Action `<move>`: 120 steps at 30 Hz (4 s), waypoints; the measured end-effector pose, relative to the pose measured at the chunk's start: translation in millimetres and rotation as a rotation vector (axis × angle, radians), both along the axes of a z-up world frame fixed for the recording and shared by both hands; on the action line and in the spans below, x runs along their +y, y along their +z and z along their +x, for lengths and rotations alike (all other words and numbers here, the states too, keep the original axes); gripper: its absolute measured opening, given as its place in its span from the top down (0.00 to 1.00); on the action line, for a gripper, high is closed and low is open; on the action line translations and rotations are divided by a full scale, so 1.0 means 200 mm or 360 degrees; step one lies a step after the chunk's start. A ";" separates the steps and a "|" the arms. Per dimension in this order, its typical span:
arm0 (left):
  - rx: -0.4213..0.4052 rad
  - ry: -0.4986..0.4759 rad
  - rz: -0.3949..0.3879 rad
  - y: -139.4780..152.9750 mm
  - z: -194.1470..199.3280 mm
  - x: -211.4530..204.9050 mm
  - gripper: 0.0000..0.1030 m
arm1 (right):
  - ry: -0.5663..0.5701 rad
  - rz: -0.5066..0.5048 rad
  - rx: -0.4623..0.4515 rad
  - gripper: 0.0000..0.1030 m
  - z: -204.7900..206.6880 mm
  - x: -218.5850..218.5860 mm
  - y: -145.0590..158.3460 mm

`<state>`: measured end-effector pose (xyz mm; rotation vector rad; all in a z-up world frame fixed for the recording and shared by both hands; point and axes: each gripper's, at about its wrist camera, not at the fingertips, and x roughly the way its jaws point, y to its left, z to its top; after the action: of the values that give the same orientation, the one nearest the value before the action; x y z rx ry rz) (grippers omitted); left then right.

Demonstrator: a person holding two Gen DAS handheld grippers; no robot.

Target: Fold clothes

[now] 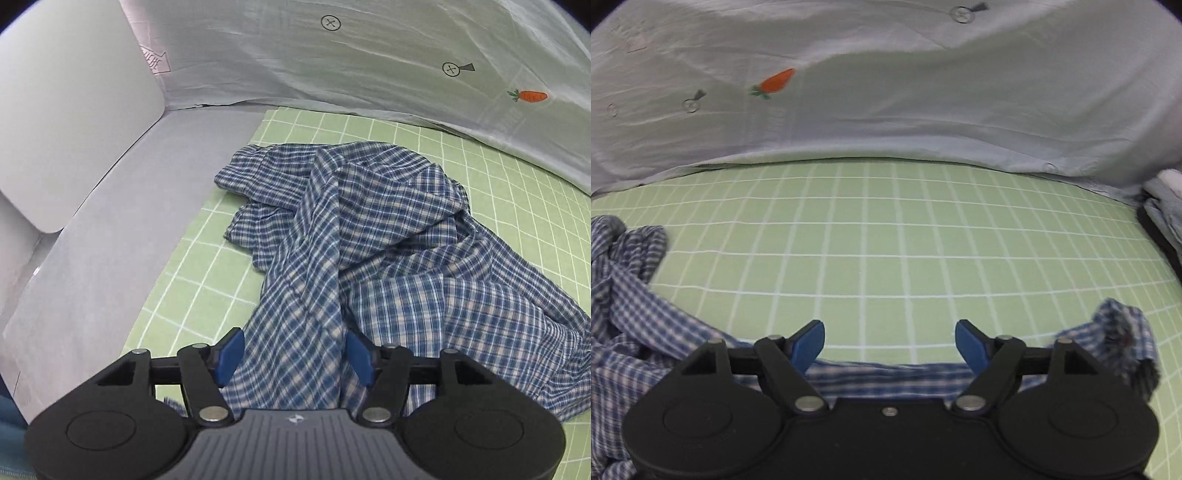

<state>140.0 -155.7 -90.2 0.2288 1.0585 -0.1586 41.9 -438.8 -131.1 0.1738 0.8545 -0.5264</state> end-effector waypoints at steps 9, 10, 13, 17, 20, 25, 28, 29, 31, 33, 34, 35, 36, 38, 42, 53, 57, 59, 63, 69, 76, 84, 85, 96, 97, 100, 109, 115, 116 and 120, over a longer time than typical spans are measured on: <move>0.0077 -0.0047 0.0004 -0.21 0.34 -0.09 0.53 | 0.0673 0.0211 0.0009 0.21 0.53 0.43 -0.09; 0.0082 -0.0031 -0.0006 -0.22 0.36 -0.09 0.63 | 0.0718 0.0238 0.0018 0.30 0.55 0.45 -0.11; 0.0088 0.0058 -0.0057 -0.23 0.38 -0.07 0.89 | 0.0770 0.0296 0.0019 0.81 0.56 0.45 -0.14; -0.0008 0.0156 -0.0086 -0.16 0.34 -0.02 0.95 | 0.0480 0.0152 0.0016 1.00 0.42 0.25 -0.11; -0.0088 0.0154 -0.0041 -0.09 0.27 -0.02 0.95 | 0.0198 0.0053 0.0015 1.00 0.29 0.03 -0.08; -0.0137 0.0190 -0.0015 -0.04 0.16 0.01 0.95 | -0.0121 0.0129 -0.0012 0.93 0.09 -0.31 -0.04; -0.0140 0.0268 0.0000 -0.04 0.13 0.05 0.95 | 0.0020 0.0094 -0.0049 0.50 0.11 -0.21 -0.01; -0.0150 0.0296 0.0005 -0.03 0.12 0.07 0.95 | 0.0100 0.0091 -0.0064 0.47 0.13 -0.15 -0.01; -0.0180 0.0364 0.0030 -0.01 0.09 0.14 0.95 | 0.0271 0.0132 -0.0063 0.46 0.20 -0.02 -0.02; -0.0193 0.0466 0.0055 -0.01 0.07 0.23 0.94 | 0.0446 0.0170 -0.0058 0.42 0.29 0.11 -0.04; -0.0192 0.0528 0.0059 -0.02 0.06 0.28 0.94 | 0.0534 0.0187 -0.0058 0.37 0.33 0.17 -0.05; -0.0177 0.0619 0.0049 -0.03 0.04 0.35 0.94 | 0.0608 0.0202 -0.0057 0.34 0.37 0.22 -0.05; -0.0151 0.0716 0.0025 -0.05 0.03 0.42 0.94 | 0.0680 0.0216 -0.0053 0.30 0.40 0.27 -0.05; -0.0086 0.0871 -0.0034 -0.09 0.01 0.54 0.94 | 0.0823 0.0244 -0.0039 0.28 0.47 0.37 -0.06; -0.0022 0.0964 -0.0051 -0.14 0.00 0.63 0.94 | 0.0976 0.0278 0.0008 0.45 0.52 0.48 -0.09; -0.0075 0.0823 0.0008 -0.14 0.01 0.52 0.95 | 0.0267 0.0000 0.0016 1.00 0.28 0.09 -0.09; -0.0020 0.0809 -0.0036 -0.18 0.02 0.48 0.94 | 0.0212 0.0187 -0.0018 0.75 0.25 0.01 -0.09; -0.0013 0.0800 -0.0046 -0.18 0.02 0.46 0.94 | 0.0328 0.0194 -0.0019 0.30 0.29 0.11 -0.10; -0.0034 0.0771 -0.0044 -0.17 -0.01 0.45 0.94 | 0.0561 0.0207 -0.0019 0.24 0.38 0.30 -0.11; -0.0009 0.0761 -0.0078 -0.17 -0.03 0.48 0.94 | 0.0911 0.0227 -0.0020 0.11 0.52 0.60 -0.13; -0.0025 0.0738 -0.0072 -0.16 -0.02 0.48 0.94 | 0.0959 0.0304 -0.0001 0.90 0.57 0.66 -0.18; 0.0047 0.0666 -0.0346 -0.16 -0.02 0.44 0.93 | 0.0303 0.0139 -0.0102 0.94 0.23 0.11 -0.12; 0.0072 0.0641 -0.0395 -0.17 -0.03 0.42 0.93 | 0.0235 0.0111 -0.0104 0.94 0.18 0.03 -0.11; 0.0291 0.0115 -0.0281 -0.28 -0.13 -0.02 0.90 | -0.0296 0.0076 0.0106 0.61 -0.36 -0.32 -0.17; 0.0293 0.0113 -0.0280 -0.29 -0.13 0.00 0.90 | -0.0308 0.0081 0.0120 0.53 -0.38 -0.33 -0.17; 0.0251 0.0110 -0.0305 -0.25 -0.10 0.03 0.78 | -0.0301 0.0063 0.0075 0.40 -0.39 -0.32 -0.14; 0.0023 -0.0003 -0.0371 -0.08 0.07 0.00 0.22 | -0.0210 -0.0014 -0.0109 0.01 -0.22 -0.39 -0.02; 0.0033 -0.0308 -0.0302 -0.15 0.21 -0.29 0.17 | -0.0086 0.0101 -0.0103 0.01 0.07 -0.52 -0.08; 0.0028 -0.0357 -0.0288 -0.16 0.21 -0.35 0.17 | -0.0066 0.0122 -0.0101 0.01 0.12 -0.54 -0.10; 0.0025 -0.0521 -0.0265 -0.23 0.25 -0.54 0.17 | -0.0023 0.0196 -0.0055 0.15 0.23 -0.59 -0.15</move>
<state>189.2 -263.5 -135.5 0.2494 1.0121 -0.5420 87.2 -556.6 -160.9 0.3011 0.8526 -0.4829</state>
